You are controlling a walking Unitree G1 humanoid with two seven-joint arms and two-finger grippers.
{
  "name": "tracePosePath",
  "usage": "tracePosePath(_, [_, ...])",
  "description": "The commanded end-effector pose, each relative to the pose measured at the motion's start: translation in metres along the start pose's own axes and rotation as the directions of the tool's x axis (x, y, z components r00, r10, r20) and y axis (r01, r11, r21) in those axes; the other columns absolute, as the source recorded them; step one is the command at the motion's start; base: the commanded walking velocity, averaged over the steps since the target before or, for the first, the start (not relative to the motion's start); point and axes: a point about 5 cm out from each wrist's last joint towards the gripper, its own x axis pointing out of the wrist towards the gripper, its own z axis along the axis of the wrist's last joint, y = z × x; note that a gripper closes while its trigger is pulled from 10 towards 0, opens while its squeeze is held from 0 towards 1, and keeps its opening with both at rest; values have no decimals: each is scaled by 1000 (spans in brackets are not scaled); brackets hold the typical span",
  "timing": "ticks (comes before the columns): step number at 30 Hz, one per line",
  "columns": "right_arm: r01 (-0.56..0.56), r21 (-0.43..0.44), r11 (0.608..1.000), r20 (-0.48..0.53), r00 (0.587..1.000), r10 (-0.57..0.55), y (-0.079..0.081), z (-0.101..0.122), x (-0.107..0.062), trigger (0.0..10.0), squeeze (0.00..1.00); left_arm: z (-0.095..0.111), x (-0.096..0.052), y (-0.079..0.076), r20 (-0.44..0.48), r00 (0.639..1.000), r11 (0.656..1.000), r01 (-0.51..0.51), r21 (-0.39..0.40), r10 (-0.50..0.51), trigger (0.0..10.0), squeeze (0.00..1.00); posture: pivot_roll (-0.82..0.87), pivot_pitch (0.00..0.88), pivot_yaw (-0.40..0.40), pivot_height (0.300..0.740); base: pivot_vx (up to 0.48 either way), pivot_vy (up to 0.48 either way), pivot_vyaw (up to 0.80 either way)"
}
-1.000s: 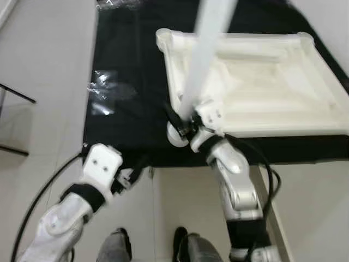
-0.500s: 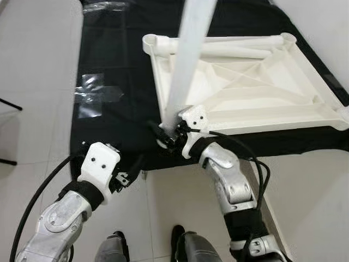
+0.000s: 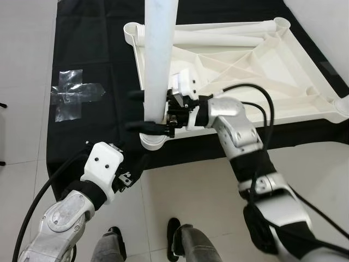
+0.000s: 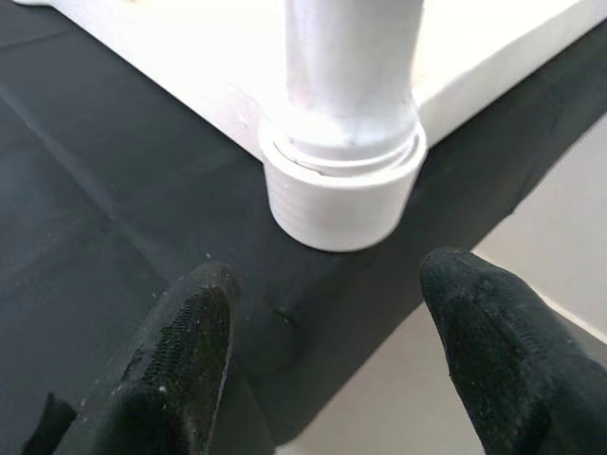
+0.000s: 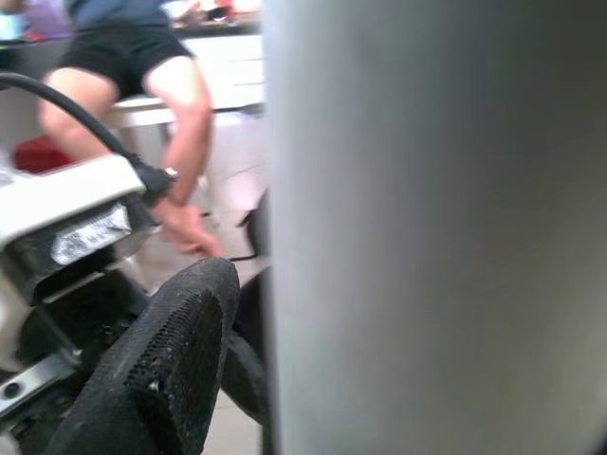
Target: Building children table
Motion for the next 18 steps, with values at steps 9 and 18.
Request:
tracePosePath(9, [-121,31,992,-40,992,122,-3,-12,2,0,0,0,-3,-6,-16,1000,1000,15,-8,-15,10000,0,175,346,-157,740,0,0,0])
tracePosePath(18, [205,67,976,-144,970,-194,23,-58,-10,0,0,0,-2,-5,-16,1000,1000,17,-9,-17,10000,0,139,346,-144,740,0,0,0])
